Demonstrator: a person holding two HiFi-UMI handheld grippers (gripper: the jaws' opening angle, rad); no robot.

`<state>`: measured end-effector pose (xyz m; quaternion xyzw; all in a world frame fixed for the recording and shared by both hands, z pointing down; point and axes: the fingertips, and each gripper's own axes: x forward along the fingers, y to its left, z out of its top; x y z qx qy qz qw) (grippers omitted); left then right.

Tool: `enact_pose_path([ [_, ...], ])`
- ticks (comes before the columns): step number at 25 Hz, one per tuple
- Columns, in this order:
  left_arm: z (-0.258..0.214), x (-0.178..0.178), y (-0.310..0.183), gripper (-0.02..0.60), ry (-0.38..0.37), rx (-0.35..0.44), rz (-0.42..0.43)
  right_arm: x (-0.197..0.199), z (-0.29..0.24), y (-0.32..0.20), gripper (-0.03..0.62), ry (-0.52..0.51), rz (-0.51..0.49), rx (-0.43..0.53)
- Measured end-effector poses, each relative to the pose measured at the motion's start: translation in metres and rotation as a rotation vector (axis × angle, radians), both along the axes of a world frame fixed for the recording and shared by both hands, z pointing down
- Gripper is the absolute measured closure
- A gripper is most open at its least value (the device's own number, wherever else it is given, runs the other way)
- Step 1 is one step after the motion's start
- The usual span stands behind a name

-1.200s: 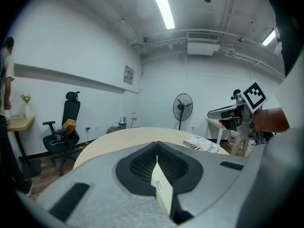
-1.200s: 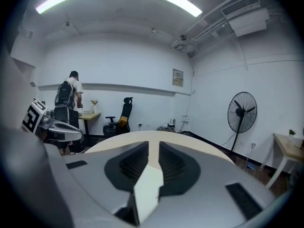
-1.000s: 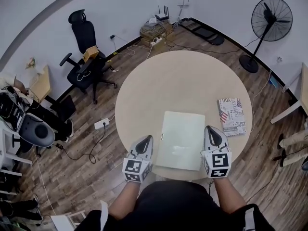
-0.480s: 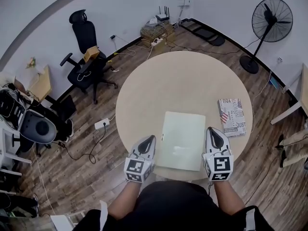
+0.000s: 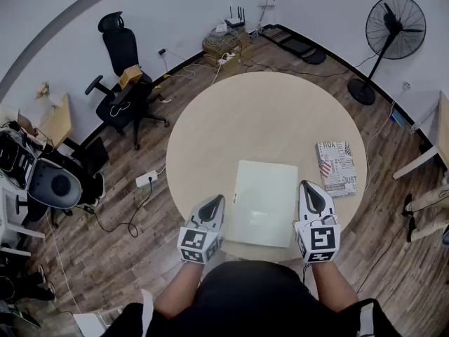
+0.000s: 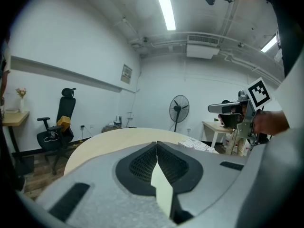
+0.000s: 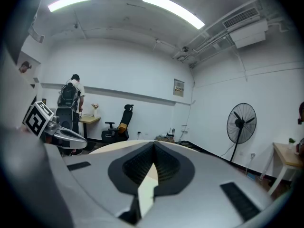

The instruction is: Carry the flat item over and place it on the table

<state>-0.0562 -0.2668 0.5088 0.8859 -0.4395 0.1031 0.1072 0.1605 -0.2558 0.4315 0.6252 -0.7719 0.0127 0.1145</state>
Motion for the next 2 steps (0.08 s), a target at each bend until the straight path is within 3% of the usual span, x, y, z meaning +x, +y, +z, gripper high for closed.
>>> enact_pose_path([
  [2, 0.0011, 0.0023, 0.0009, 0.574, -0.002, -0.002, 0.006, 0.0019, 0.0015, 0.0010, 0.597, 0.000, 0.000, -0.001],
])
